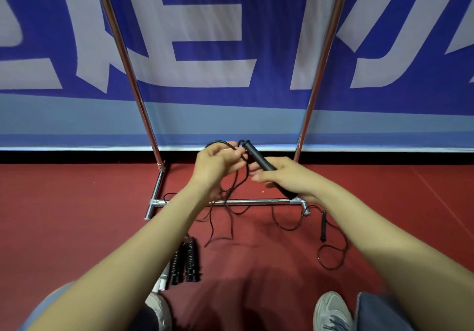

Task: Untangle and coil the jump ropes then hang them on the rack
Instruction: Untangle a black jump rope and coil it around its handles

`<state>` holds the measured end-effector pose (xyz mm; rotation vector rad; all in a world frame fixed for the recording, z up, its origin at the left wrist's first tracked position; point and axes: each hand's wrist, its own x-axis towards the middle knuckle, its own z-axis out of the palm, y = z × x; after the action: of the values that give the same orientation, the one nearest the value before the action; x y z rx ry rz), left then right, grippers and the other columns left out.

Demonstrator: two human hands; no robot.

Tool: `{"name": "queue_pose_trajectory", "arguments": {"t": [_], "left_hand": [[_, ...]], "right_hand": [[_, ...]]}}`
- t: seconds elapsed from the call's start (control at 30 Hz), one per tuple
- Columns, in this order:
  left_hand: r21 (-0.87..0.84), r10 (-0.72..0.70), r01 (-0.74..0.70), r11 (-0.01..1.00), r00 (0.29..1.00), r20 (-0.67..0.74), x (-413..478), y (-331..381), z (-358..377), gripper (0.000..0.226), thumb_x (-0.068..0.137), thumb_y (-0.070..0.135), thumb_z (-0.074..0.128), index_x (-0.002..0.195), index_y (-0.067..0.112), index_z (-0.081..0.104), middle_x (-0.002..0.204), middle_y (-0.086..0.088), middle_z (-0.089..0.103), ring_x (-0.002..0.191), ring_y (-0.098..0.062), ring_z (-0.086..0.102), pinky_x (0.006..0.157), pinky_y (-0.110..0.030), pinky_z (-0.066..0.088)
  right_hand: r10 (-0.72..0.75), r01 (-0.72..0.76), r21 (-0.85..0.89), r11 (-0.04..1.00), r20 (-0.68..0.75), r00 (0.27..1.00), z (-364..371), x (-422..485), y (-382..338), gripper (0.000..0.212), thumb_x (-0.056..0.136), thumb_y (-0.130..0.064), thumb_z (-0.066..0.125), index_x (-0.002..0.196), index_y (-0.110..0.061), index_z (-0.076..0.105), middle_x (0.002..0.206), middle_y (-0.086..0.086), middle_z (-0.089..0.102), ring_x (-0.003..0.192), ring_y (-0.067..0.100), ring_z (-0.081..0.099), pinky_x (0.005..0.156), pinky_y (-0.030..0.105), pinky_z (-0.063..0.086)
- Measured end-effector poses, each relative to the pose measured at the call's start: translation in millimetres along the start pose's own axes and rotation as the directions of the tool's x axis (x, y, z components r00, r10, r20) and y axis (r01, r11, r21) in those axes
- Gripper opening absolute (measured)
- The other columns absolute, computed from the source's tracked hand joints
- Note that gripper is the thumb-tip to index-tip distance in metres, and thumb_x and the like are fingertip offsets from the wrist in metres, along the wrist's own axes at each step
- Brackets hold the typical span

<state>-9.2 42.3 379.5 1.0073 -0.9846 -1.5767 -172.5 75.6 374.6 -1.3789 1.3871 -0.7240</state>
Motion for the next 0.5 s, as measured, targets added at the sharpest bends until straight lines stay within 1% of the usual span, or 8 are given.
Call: {"name": "queue_pose_trajectory", "arguments": {"t": [0.07, 0.17, 0.23, 0.3, 0.37, 0.43, 0.47, 0.5], "left_hand": [[-0.075, -0.002, 0.002, 0.997, 1.000, -0.001, 0.3, 7.4, -1.5, 0.011, 0.087, -0.009, 0.060, 0.087, 0.002, 0.056, 0.085, -0.010, 0.070, 0.073, -0.014, 0.071, 0.069, -0.021, 0.058], [-0.125, -0.012, 0.017, 0.992, 0.999, 0.043, -3.0, 13.6, 0.9, 0.010, 0.088, -0.008, 0.059, 0.094, 0.000, 0.057, 0.090, -0.011, 0.071, 0.078, -0.016, 0.072, 0.069, -0.021, 0.057], [-0.143, 0.009, -0.001, 0.990, 0.999, 0.053, -3.2, 14.0, 3.0, 0.010, 0.090, -0.005, 0.057, 0.098, 0.000, 0.057, 0.090, -0.010, 0.071, 0.081, -0.016, 0.072, 0.071, -0.021, 0.057], [-0.112, 0.034, -0.030, 0.993, 0.999, 0.032, -0.4, 9.3, 4.2, 0.002, 0.096, 0.004, 0.054, 0.097, 0.003, 0.056, 0.091, -0.009, 0.069, 0.085, -0.017, 0.070, 0.078, -0.026, 0.058], [0.100, 0.014, -0.018, 0.995, 0.999, 0.036, 3.7, -1.9, 3.4, 0.016, 0.100, 0.019, 0.048, 0.100, 0.006, 0.057, 0.101, -0.010, 0.068, 0.093, -0.019, 0.066, 0.085, -0.031, 0.053], [0.371, -0.079, -0.003, 0.929, 0.975, 0.206, 0.4, -19.5, 2.3, 0.025, 0.101, 0.028, 0.046, 0.104, 0.010, 0.063, 0.101, -0.004, 0.069, 0.087, -0.011, 0.061, 0.079, -0.027, 0.047], [0.463, -0.157, 0.001, 0.886, 0.941, 0.299, -3.9, -29.4, 1.9, 0.027, 0.101, 0.031, 0.044, 0.102, 0.014, 0.065, 0.097, 0.002, 0.069, 0.083, -0.007, 0.060, 0.076, -0.023, 0.045], [0.529, -0.238, 0.021, 0.848, 0.908, 0.345, -8.2, -38.9, 1.5, 0.028, 0.102, 0.032, 0.042, 0.100, 0.017, 0.066, 0.095, 0.005, 0.068, 0.085, -0.004, 0.060, 0.077, -0.019, 0.045]], "right_hand": [[-0.041, 0.042, 0.058, 0.997, -0.026, 0.999, 4.4, -1.2, -1.7, 0.024, 0.088, -0.010, 0.067, 0.108, -0.022, 0.063, 0.106, -0.003, 0.067, 0.096, 0.007, 0.061, 0.084, 0.024, 0.048], [-0.118, 0.124, 0.065, 0.990, -0.094, 0.989, 7.2, -0.6, -2.3, 0.015, 0.088, -0.013, 0.068, 0.099, -0.021, 0.063, 0.085, -0.008, 0.062, 0.079, 0.002, 0.058, 0.078, 0.019, 0.046], [-0.139, 0.154, 0.111, 0.982, -0.130, 0.982, 8.1, 0.2, -3.0, 0.010, 0.089, -0.011, 0.067, 0.093, -0.017, 0.059, 0.078, -0.004, 0.064, 0.077, 0.007, 0.062, 0.080, 0.024, 0.049], [-0.138, 0.167, 0.203, 0.965, -0.151, 0.979, 8.6, 0.4, -7.7, 0.009, 0.091, -0.009, 0.064, 0.093, -0.014, 0.057, 0.078, 0.003, 0.070, 0.077, 0.016, 0.069, 0.077, 0.028, 0.055], [-0.138, 0.191, 0.278, 0.942, -0.199, 0.970, 6.9, -1.0, -14.6, 0.008, 0.092, -0.007, 0.062, 0.093, -0.012, 0.056, 0.078, 0.006, 0.070, 0.073, 0.018, 0.072, 0.068, 0.024, 0.057], [-0.133, 0.212, 0.352, 0.912, -0.236, 0.963, 2.5, -2.8, -20.4, 0.007, 0.092, -0.005, 0.062, 0.094, -0.008, 0.056, 0.078, 0.009, 0.069, 0.067, 0.016, 0.072, 0.062, 0.022, 0.056], [-0.133, 0.219, 0.361, 0.907, -0.247, 0.960, -0.5, -3.5, -22.1, 0.007, 0.091, -0.004, 0.062, 0.093, -0.008, 0.056, 0.078, 0.010, 0.068, 0.066, 0.016, 0.071, 0.062, 0.022, 0.057], [-0.133, 0.223, 0.354, 0.908, -0.261, 0.956, -3.8, -3.9, -22.5, 0.006, 0.091, -0.004, 0.062, 0.092, -0.008, 0.057, 0.079, 0.010, 0.068, 0.066, 0.016, 0.071, 0.063, 0.023, 0.058]]}}
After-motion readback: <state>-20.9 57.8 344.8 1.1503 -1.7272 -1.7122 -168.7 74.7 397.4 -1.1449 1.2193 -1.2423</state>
